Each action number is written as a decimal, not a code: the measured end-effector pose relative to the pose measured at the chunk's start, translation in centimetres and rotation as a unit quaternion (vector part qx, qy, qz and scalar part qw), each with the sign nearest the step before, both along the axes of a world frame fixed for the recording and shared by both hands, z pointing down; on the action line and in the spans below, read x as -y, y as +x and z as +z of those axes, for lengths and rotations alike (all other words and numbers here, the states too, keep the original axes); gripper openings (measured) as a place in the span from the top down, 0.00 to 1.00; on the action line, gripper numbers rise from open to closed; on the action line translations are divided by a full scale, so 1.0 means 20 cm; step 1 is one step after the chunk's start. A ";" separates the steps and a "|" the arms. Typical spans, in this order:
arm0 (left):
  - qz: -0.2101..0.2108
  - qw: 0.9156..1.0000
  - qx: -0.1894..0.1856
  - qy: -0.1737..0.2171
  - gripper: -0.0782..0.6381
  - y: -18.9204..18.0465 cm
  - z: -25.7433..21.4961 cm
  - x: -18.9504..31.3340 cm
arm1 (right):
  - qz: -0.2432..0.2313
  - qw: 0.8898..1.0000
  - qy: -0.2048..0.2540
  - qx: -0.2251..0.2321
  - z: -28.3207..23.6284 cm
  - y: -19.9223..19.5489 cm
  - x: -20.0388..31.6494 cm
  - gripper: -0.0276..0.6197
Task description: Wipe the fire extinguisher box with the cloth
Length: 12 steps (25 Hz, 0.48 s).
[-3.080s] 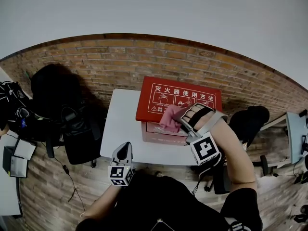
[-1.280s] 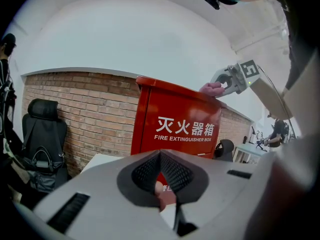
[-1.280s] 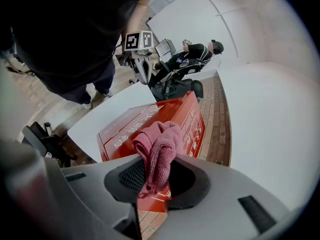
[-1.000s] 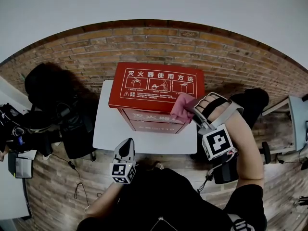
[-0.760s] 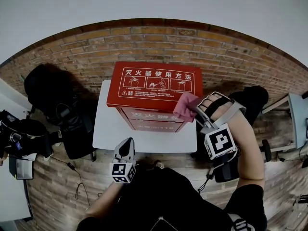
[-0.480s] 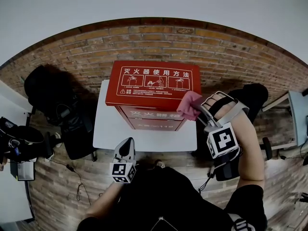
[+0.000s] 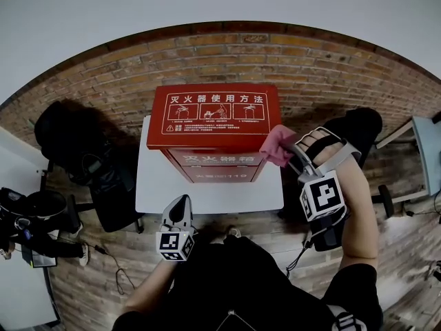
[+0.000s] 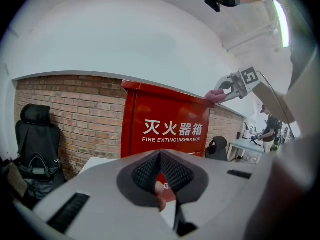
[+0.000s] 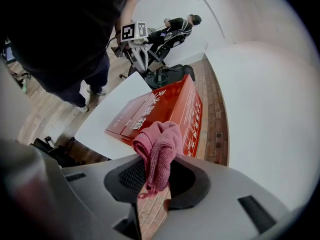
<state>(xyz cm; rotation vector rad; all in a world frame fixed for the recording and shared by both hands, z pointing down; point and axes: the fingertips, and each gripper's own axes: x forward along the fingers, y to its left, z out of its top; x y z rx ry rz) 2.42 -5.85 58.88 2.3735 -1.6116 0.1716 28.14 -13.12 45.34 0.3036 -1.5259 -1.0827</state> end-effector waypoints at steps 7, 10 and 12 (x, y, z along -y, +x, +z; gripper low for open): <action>0.018 1.000 0.005 0.012 0.87 -0.04 -0.03 -0.02 | 0.072 0.993 0.020 0.088 0.00 0.03 -0.01 0.79; 0.031 0.999 0.003 0.017 0.87 -0.08 -0.06 -0.01 | 0.117 0.981 0.042 0.150 -0.01 0.03 -0.01 0.79; 0.040 0.999 -0.001 0.020 0.87 -0.12 -0.10 -0.01 | 0.144 0.970 0.061 0.186 -0.02 0.03 -0.02 0.79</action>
